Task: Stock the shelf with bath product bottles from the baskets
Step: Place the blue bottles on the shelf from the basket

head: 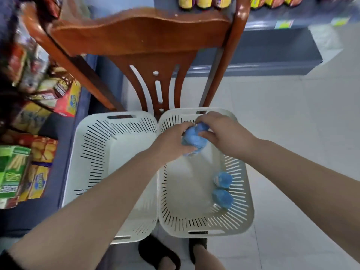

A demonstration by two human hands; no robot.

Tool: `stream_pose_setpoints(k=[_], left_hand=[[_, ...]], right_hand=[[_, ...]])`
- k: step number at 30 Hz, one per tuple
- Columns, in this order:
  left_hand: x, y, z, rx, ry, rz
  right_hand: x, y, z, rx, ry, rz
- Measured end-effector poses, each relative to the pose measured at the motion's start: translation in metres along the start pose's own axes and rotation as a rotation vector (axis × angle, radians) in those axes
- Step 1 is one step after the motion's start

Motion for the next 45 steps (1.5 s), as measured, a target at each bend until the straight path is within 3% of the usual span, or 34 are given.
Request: stream_pose_setpoints(k=[6,19,31,45], left_hand=[[0.108,0.063,0.065,-0.059,0.122,0.187],[0.322,0.309,0.150,-0.047,0.136,0.687],[0.416,0.549,0.175,0.060,-0.051,1.151],[0.464,0.711,0.154,0.218,-0.187,1.413]], right_hand=[[0.099,-0.008,-0.096,0.148,-0.097,0.146],[0.227,0.021,-0.388,0.680,-0.297,0.137],[0.242,0.089,-0.624,1.091,-0.461,-0.009],[0.200,0.132,-0.790,1.309,-0.517,-0.104]])
Point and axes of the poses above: each hand's wrist, its own y-axis away from the middle knuckle, its own x-axis out of the back of the hand, z = x × y, the point moved 7 cm from there along -y, towards the middle knuckle, and after that the axes turned 2 degrees about z, right-handed, at the moved point
